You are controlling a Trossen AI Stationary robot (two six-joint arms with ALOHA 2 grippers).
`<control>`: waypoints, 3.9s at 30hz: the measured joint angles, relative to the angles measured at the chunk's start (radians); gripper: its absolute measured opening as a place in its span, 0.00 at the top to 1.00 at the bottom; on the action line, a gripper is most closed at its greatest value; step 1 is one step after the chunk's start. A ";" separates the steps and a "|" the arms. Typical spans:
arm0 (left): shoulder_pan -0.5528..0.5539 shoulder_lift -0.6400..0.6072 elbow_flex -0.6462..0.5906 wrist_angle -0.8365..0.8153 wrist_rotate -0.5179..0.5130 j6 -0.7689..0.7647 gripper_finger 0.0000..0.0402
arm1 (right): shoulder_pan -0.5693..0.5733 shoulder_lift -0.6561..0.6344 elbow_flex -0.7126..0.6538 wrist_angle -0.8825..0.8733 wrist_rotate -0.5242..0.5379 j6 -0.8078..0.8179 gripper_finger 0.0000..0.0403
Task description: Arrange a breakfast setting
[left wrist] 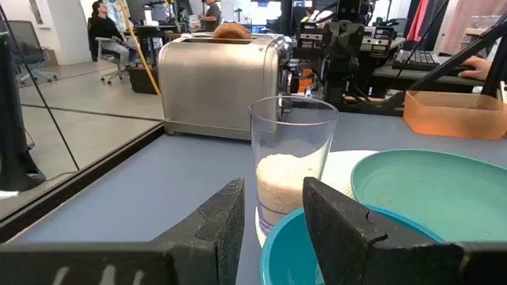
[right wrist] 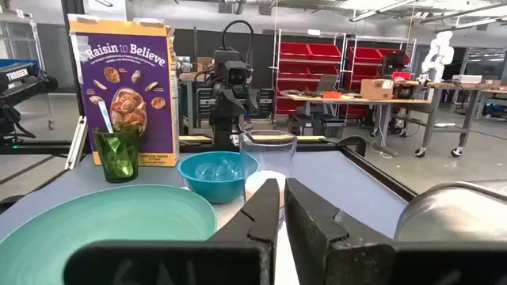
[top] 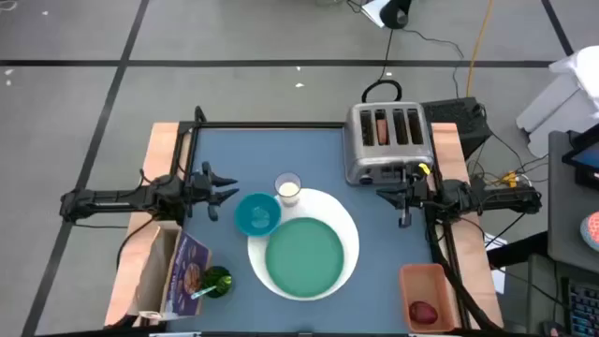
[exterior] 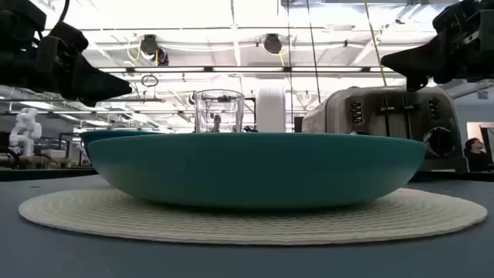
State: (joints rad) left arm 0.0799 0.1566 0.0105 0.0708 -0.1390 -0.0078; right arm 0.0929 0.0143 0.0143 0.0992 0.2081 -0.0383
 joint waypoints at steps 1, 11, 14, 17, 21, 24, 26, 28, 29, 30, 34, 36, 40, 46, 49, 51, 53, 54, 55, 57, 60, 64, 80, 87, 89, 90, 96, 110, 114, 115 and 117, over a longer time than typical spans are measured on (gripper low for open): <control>0.000 0.000 0.000 0.000 0.000 0.000 0.66 | 0.000 0.000 0.000 0.000 0.000 0.000 0.96; 0.000 0.000 0.000 0.000 0.000 0.000 0.66 | 0.000 0.000 0.000 0.000 0.000 0.000 0.96; 0.000 0.000 0.000 0.000 0.000 0.000 0.66 | 0.000 0.000 0.000 0.000 0.000 0.000 0.96; 0.000 0.000 0.000 0.000 0.000 0.000 0.66 | 0.000 0.000 0.000 0.000 0.000 0.000 0.96; 0.000 0.000 0.000 0.000 0.000 0.000 0.66 | 0.000 0.000 0.000 0.000 0.000 0.000 0.96; 0.000 0.000 0.000 0.000 0.000 0.000 0.66 | 0.000 0.000 0.000 0.000 0.000 0.000 0.96; 0.000 0.000 0.000 0.000 0.000 0.000 0.66 | 0.000 0.000 0.000 0.000 0.000 0.000 0.96; 0.000 0.000 0.000 0.000 0.000 0.000 0.66 | 0.000 0.000 0.000 0.000 0.000 0.000 0.96; 0.000 0.000 0.000 0.000 0.000 0.000 0.66 | 0.000 0.000 0.000 0.000 0.000 0.000 0.96; 0.000 0.000 0.000 0.000 0.000 0.000 0.66 | 0.000 0.000 0.000 0.000 0.000 0.000 0.96; 0.000 0.000 0.000 0.000 0.000 0.000 0.66 | 0.000 0.000 0.000 0.000 0.000 0.000 0.96; 0.000 0.000 0.000 0.000 0.000 0.000 0.66 | 0.000 0.000 0.000 0.000 0.000 0.000 0.96; 0.000 0.000 0.000 0.000 0.000 0.000 0.66 | 0.000 0.000 0.000 0.000 0.000 0.000 0.96; 0.000 0.000 0.000 0.009 0.000 0.000 0.66 | 0.000 0.000 0.000 0.000 0.000 0.000 0.96; 0.000 0.000 0.000 0.010 0.000 0.000 0.66 | 0.000 0.000 0.000 0.000 0.000 0.000 0.96; 0.000 0.000 0.000 0.019 0.000 0.000 0.66 | 0.000 0.000 0.000 0.000 0.000 0.000 0.96; 0.000 0.000 0.000 0.055 0.000 0.000 0.66 | 0.000 0.000 0.000 0.000 0.000 0.000 0.96; 0.000 0.000 0.000 0.082 0.000 0.000 0.66 | 0.000 0.000 0.000 0.000 0.000 0.000 0.96; 0.000 0.000 0.000 0.118 0.000 0.000 0.66 | 0.000 0.000 0.000 0.000 0.000 0.000 0.96; 0.000 0.000 0.000 0.214 -0.001 0.000 0.66 | 0.000 0.000 0.000 0.000 0.000 0.000 0.96; 0.000 0.000 0.000 0.415 -0.001 0.003 0.66 | 0.000 0.000 0.000 0.000 0.000 0.000 0.96; 0.000 0.000 0.019 0.621 -0.024 0.014 0.66 | 0.000 0.000 0.000 0.000 0.000 0.000 0.96; 0.000 0.376 0.909 -0.315 -0.180 -0.239 0.66 | 0.000 0.000 0.000 0.001 0.000 0.000 0.96; -0.014 0.641 1.354 -0.852 -0.173 -0.504 0.66 | 0.000 0.000 0.000 0.001 0.000 0.000 0.96; -0.026 0.704 1.468 -0.973 -0.147 -0.574 0.66 | 0.000 0.000 0.000 0.001 0.000 0.000 0.96; -0.031 0.734 1.523 -1.024 -0.119 -0.613 0.66 | 0.000 0.000 0.000 0.001 0.000 0.000 0.96; -0.086 0.880 1.772 -1.273 0.050 -0.936 0.66 | 0.000 0.000 0.000 0.001 0.000 0.000 0.96; -0.343 1.064 1.916 -1.479 0.467 -1.718 0.66 | 0.000 0.000 0.000 0.000 0.000 0.000 0.96; -0.433 1.096 1.916 -1.487 0.500 -1.926 0.66 | 0.000 0.000 0.000 0.000 0.000 0.000 0.96; -0.455 1.103 1.916 -1.488 0.501 -1.960 0.66 | 0.000 0.000 0.000 0.000 0.000 0.000 0.96; -0.496 1.117 1.916 -1.490 0.504 -2.010 0.66 | 0.000 0.000 0.000 0.000 0.000 0.000 0.96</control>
State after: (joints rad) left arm -0.4162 1.2733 1.9263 -1.4194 0.3649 -2.0179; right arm 0.0931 0.0147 0.0147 0.0994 0.2081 -0.0380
